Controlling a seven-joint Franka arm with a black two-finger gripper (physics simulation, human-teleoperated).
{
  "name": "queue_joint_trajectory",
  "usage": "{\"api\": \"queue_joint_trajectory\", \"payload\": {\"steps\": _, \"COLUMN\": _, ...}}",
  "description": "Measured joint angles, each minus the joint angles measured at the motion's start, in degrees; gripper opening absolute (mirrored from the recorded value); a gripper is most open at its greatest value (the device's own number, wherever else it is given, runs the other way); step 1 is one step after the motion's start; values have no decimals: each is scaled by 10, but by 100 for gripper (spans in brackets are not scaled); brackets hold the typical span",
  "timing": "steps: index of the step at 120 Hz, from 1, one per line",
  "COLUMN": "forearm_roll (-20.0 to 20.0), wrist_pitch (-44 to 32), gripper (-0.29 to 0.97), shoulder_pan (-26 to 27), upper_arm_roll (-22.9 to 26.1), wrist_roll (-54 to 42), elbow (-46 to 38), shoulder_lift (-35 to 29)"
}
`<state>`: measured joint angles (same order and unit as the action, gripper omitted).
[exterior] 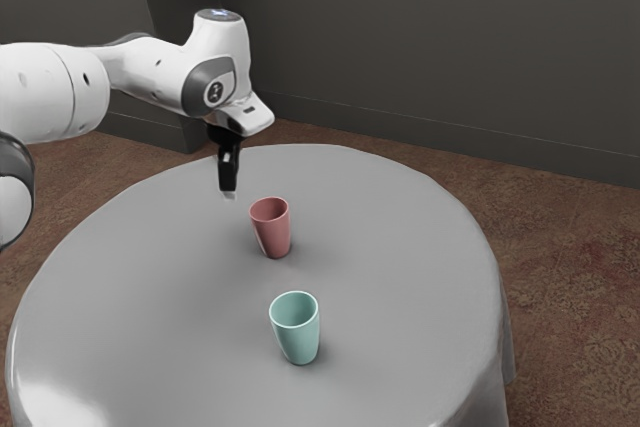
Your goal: Place the left cup onto the right cup
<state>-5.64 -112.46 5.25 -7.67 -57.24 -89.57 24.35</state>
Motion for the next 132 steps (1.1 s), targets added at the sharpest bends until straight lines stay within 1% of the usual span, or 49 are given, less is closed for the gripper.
{"api": "queue_joint_trajectory", "payload": {"steps": 56, "forearm_roll": 1, "wrist_pitch": -10, "gripper": 68, "shoulder_pan": 4, "upper_arm_roll": 3, "wrist_roll": -19, "elbow": 92, "shoulder_lift": 88}}
{"api": "queue_joint_trajectory", "payload": {"steps": 81, "forearm_roll": 7, "wrist_pitch": -11, "gripper": 68, "shoulder_pan": 6, "upper_arm_roll": 3, "wrist_roll": -26, "elbow": 114, "shoulder_lift": 115}}
{"api": "queue_joint_trajectory", "payload": {"steps": 132, "forearm_roll": 17, "wrist_pitch": -19, "gripper": 67, "shoulder_pan": 12, "upper_arm_roll": 5, "wrist_roll": -35, "elbow": 130, "shoulder_lift": 149}}
